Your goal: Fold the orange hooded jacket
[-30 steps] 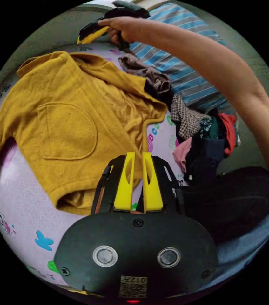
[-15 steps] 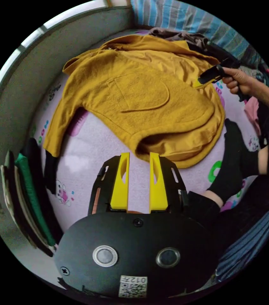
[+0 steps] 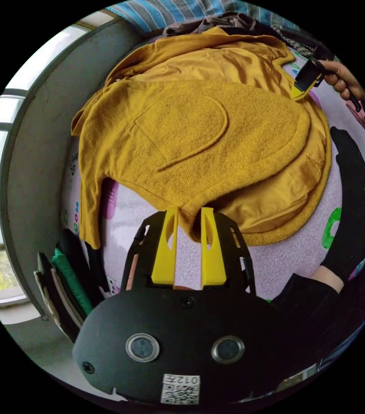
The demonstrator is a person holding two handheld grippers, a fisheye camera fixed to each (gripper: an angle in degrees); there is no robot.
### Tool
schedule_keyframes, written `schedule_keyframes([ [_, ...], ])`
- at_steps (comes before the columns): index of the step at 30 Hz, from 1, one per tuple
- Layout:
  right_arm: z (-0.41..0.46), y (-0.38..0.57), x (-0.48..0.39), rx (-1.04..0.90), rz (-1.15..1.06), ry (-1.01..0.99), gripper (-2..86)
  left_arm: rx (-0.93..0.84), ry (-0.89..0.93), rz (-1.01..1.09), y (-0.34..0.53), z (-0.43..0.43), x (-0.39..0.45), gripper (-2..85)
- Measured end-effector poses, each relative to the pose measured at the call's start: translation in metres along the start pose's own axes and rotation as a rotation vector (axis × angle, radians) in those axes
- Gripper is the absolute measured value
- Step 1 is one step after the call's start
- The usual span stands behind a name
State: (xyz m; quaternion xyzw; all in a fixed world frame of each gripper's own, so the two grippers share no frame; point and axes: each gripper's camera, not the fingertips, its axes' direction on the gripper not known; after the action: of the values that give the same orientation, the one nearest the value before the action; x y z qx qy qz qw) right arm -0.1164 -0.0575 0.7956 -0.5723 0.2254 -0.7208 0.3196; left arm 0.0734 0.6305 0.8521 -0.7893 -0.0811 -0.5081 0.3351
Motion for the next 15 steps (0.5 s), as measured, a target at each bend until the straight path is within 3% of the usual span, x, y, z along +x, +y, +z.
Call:
schedule_keyframes([
  [6, 0.014, -0.011, 0.009, -0.039, -0.044, 0.005, 2.5, -0.019, -0.002, -0.033, -0.010, 0.011, 0.014, 6.5],
  [12, 0.023, -0.008, 0.005, -0.035, -0.096, -0.015, -0.3, 0.151, 0.126, -0.306, 0.012, -0.008, -0.001, 5.7],
  [15, 0.039, -0.012, 0.012, -0.097, -0.098, -0.059, -0.4, 0.096, 0.128, -0.306, 0.016, 0.005, 0.006, 5.7],
])
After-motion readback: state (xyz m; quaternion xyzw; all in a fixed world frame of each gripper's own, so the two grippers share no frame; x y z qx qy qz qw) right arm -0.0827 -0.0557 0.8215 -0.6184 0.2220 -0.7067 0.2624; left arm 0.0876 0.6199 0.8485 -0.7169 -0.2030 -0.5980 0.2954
